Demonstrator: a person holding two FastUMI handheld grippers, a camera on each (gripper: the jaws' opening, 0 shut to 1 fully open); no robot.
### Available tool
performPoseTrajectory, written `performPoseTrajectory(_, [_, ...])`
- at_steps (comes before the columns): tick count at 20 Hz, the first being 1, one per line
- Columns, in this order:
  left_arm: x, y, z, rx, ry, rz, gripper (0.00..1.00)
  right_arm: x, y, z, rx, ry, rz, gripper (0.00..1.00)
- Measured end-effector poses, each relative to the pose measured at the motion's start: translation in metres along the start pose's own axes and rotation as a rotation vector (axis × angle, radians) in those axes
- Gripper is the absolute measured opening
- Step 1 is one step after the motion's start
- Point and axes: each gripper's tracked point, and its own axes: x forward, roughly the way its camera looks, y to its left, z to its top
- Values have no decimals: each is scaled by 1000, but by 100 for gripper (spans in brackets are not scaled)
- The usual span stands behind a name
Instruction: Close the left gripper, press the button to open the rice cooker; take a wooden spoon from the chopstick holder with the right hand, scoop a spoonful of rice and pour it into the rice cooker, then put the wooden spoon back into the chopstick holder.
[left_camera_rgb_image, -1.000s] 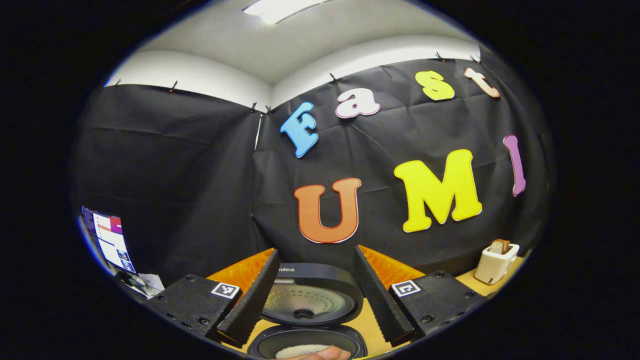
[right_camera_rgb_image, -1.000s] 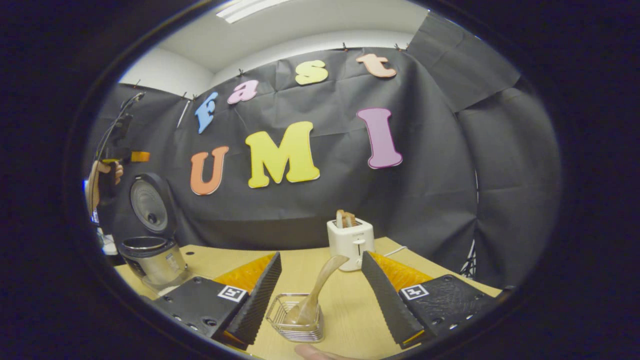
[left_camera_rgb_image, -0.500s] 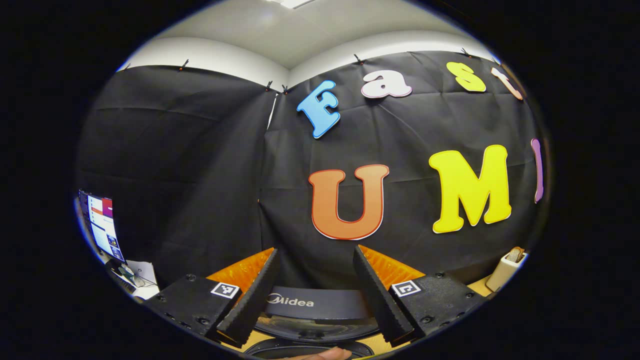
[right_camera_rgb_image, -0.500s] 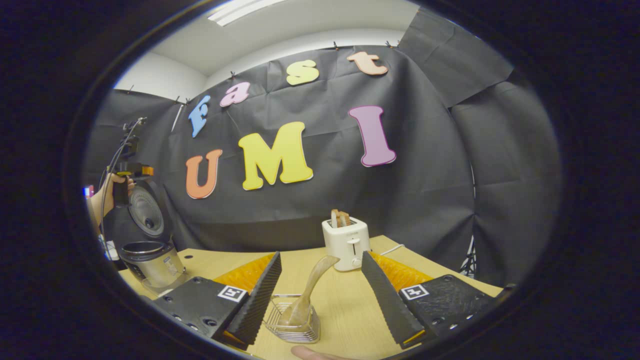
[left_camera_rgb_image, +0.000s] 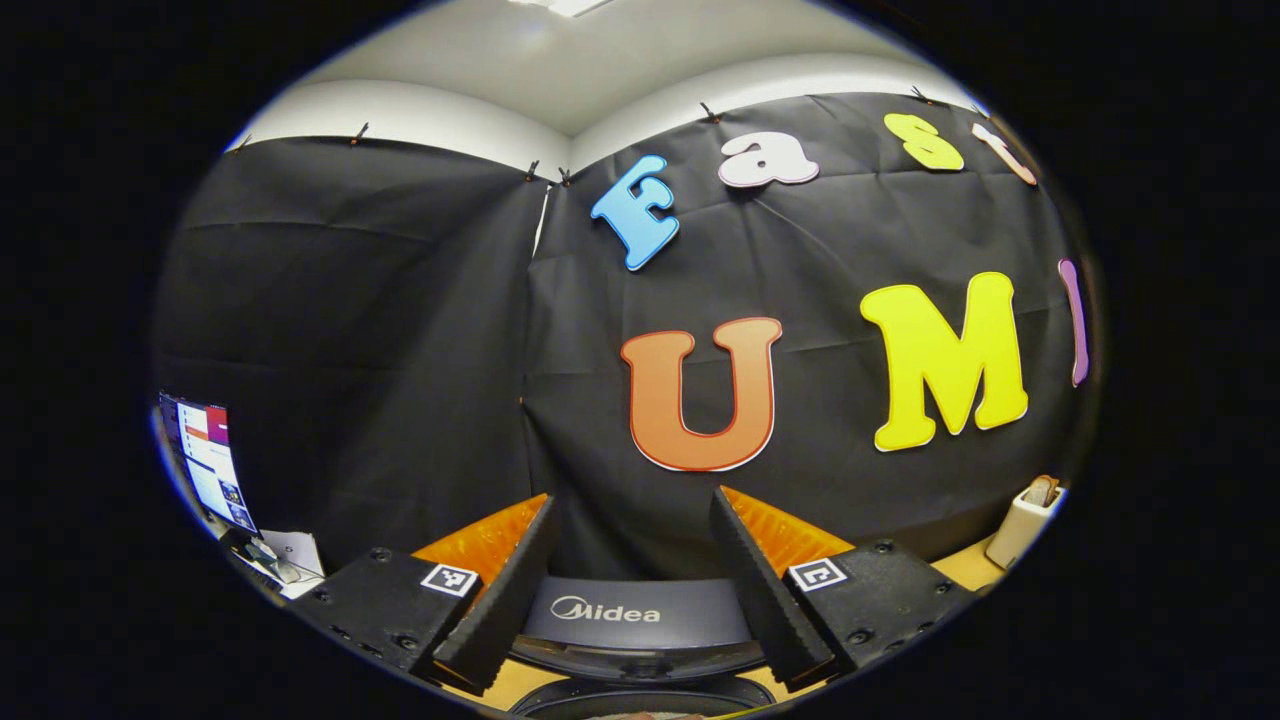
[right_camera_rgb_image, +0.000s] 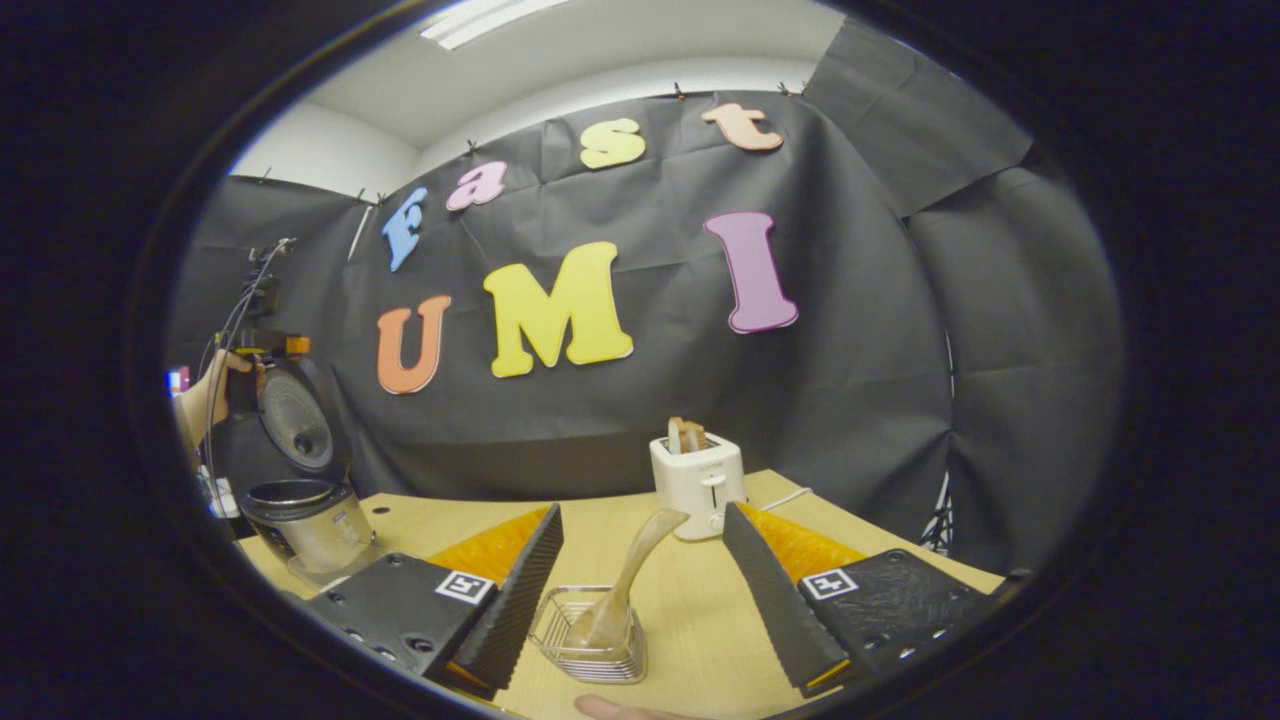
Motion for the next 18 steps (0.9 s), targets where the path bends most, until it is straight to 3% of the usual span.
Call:
performPoseTrajectory(5, [-40,-2,-12,5,5,-32,100,-6,13,-2,49,21,39,92])
performPoseTrajectory(6, [-50,-2,-17,1,13,-34,95,-7,14,0,49,20,41,91])
performPoseTrajectory(10, [-87,-5,-37,19,16,-69,94,-8,24,-5,21,32,56,91])
performPoseTrajectory(12, [-106,-9,-57,5,44,-109,89,-8,26,-8,16,42,56,96])
performPoseTrajectory(16, [-135,-12,-90,-9,91,-144,92,-5,32,-15,34,66,62,96])
performPoseTrajectory(17, [-141,-7,-96,-4,94,-149,92,-5,31,-18,41,74,63,92])
performPoseTrajectory(18, [-146,-7,-102,5,99,-156,92,-4,31,-20,56,79,62,96])
